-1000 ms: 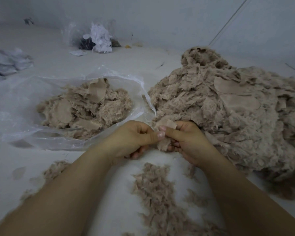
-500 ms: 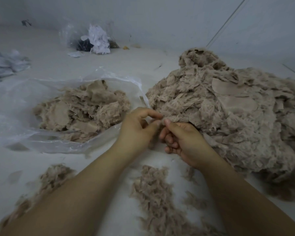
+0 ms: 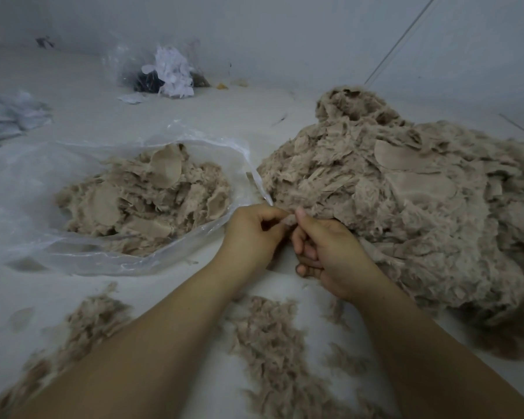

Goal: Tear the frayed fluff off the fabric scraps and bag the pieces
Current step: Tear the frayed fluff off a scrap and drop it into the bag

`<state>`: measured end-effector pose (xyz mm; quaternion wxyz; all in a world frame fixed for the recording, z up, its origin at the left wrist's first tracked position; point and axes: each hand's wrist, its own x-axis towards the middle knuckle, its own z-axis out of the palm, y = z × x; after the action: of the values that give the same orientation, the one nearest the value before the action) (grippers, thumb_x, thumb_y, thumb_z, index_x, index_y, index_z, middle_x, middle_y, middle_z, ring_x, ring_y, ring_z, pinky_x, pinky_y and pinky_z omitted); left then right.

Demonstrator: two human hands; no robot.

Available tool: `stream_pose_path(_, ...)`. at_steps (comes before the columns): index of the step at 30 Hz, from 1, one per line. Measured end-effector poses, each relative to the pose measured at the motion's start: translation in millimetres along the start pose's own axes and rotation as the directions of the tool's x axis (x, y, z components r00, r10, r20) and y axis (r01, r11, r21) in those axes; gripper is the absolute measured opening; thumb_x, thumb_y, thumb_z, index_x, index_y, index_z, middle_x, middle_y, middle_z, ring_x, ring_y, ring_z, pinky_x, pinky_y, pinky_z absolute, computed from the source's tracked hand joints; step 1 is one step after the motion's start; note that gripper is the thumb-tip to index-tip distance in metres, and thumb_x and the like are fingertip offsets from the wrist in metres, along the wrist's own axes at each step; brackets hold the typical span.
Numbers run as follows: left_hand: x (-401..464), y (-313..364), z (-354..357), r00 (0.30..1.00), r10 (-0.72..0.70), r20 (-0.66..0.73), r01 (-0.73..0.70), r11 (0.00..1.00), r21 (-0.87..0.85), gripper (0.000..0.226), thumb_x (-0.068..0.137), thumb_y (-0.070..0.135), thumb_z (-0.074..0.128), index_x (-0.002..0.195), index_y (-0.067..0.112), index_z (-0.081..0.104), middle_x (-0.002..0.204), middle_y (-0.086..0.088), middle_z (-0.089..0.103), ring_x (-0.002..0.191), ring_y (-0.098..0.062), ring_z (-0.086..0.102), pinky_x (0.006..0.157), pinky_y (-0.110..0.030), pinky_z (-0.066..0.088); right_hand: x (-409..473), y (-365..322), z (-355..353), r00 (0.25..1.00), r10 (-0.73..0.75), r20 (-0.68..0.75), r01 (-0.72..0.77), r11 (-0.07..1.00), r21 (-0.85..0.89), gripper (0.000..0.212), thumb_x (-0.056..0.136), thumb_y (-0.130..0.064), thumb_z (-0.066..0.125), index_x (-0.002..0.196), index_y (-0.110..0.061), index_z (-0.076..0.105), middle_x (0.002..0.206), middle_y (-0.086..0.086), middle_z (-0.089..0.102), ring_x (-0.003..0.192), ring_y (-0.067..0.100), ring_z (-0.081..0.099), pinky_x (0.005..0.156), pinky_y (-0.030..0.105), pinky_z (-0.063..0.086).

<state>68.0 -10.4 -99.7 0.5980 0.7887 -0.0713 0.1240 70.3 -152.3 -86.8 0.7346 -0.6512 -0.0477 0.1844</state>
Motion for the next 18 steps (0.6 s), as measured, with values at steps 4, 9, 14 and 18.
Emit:
stream_pose_path(4,1,0,-3,0.995,-0.014,-0.101,0.013,1.0,-0.012,0.014,0.09,0.005,0.066,0.081,0.01,0.074,0.081,-0.013,0.068,0.068,-0.022,0.062,0.062,-0.038,0.05,2,2,0,0.999,-0.012,-0.045,0.016,0.996,0.088,0.046,0.098,-0.048,0.047,0.067,-0.017,0.061,0.047,-0.003,0.032,0.037,0.007,0.03,0.043,0.023,0.041)
stream_pose_path(9,-9,2,-10,0.999,0.043,-0.011,-0.043,0.999,0.027,0.013,0.09,0.005,0.067,0.079,0.01,0.069,0.074,-0.006,0.061,0.06,-0.019,0.056,0.055,-0.04,0.049,5,4,0,0.994,-0.006,-0.111,0.025,0.985,0.171,0.03,0.103,-0.041,0.043,0.099,-0.016,0.061,0.049,-0.005,0.038,0.038,0.004,0.037,0.044,0.024,0.044)
stream_pose_path(14,-20,7,-16,0.999,-0.026,0.029,0.032,0.973,-0.228,0.019,0.092,-0.004,0.061,0.08,0.009,0.067,0.074,-0.016,0.062,0.056,-0.013,0.058,0.049,-0.025,0.048,6,4,0,0.994,0.001,-0.111,0.014,0.991,0.134,0.028,0.102,-0.039,0.047,0.099,-0.017,0.065,0.052,-0.003,0.041,0.04,0.004,0.038,0.046,0.024,0.047)
stream_pose_path(18,-21,10,-15,1.0,-0.021,0.022,0.027,0.937,-0.348,0.013,0.094,-0.004,0.057,0.086,0.003,0.065,0.094,-0.021,0.065,0.074,-0.023,0.06,0.061,-0.031,0.053,4,4,0,0.998,-0.023,-0.053,0.029,0.993,0.116,0.028,0.099,-0.033,0.052,0.08,-0.027,0.071,0.052,-0.005,0.042,0.041,0.003,0.039,0.046,0.023,0.047)
